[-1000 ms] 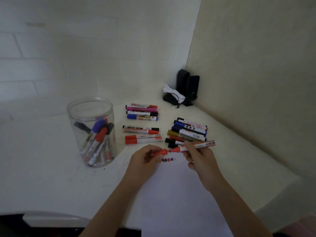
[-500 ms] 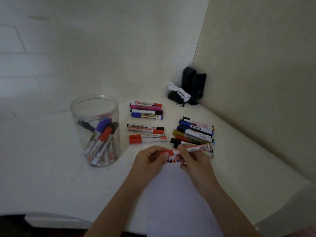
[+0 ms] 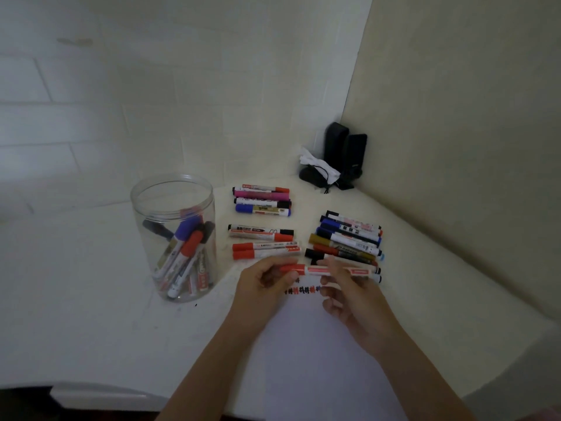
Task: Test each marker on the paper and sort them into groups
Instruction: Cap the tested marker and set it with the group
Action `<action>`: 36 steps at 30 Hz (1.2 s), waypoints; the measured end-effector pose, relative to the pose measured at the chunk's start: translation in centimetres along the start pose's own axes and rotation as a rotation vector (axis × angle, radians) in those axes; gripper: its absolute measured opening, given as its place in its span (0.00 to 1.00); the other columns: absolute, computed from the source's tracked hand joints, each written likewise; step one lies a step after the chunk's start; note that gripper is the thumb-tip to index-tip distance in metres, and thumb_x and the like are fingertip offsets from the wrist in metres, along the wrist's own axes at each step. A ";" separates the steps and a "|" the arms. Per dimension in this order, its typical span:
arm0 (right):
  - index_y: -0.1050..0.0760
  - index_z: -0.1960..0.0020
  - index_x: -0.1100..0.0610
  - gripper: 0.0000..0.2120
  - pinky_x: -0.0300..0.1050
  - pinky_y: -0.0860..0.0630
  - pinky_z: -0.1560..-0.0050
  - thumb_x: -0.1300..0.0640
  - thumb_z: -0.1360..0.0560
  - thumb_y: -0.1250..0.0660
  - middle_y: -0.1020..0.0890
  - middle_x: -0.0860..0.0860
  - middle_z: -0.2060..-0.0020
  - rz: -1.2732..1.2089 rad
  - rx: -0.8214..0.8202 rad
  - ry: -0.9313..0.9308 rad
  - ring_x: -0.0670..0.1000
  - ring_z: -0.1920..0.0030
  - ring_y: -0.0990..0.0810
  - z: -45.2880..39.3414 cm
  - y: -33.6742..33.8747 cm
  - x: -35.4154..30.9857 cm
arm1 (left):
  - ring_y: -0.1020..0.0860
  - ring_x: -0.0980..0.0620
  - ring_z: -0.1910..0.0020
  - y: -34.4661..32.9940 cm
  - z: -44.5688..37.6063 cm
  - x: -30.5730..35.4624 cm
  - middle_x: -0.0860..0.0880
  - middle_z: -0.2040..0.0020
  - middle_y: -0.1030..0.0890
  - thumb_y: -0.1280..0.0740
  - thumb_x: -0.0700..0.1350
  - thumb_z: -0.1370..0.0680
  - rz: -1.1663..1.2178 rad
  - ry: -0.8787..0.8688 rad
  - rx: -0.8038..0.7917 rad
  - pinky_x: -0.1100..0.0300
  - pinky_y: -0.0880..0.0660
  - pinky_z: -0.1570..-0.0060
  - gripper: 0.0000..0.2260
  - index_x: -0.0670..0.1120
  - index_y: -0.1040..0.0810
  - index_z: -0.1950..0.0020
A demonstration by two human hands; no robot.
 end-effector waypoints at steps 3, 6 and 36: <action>0.17 0.48 0.56 0.12 0.42 0.23 0.59 0.51 0.27 0.29 0.15 0.53 0.57 0.098 0.046 0.037 0.50 0.58 0.18 0.6 2.0 -1.0 | 0.17 0.52 0.53 0.5 -0.1 -0.2 0.50 0.54 0.16 0.31 0.34 0.25 0.134 0.041 0.075 0.58 0.20 0.52 0.11 0.47 0.19 0.46; 0.17 0.49 0.52 0.06 0.42 0.19 0.57 0.56 0.25 0.30 0.14 0.52 0.58 0.496 0.000 0.146 0.51 0.58 0.16 0.7 2.9 -2.0 | 0.17 0.51 0.52 0.2 -0.1 -0.2 0.50 0.54 0.15 0.31 0.32 0.26 0.124 0.028 0.074 0.60 0.21 0.52 0.13 0.46 0.20 0.46; 0.18 0.51 0.53 0.04 0.30 0.27 0.59 0.58 0.25 0.30 0.20 0.44 0.61 1.136 0.171 0.771 0.41 0.64 0.23 -2.8 4.8 -2.3 | 0.28 0.56 0.60 0.9 -4.3 0.3 0.44 0.38 0.30 0.42 0.42 0.18 -1.012 -0.022 0.041 0.67 0.28 0.63 0.15 0.43 0.34 0.32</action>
Point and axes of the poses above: each hand's wrist, its own z-axis away from the middle knuckle, its own y-axis out of the back of the hand, x = y × z, the point moved 4 cm from there along -z, towards the middle knuckle
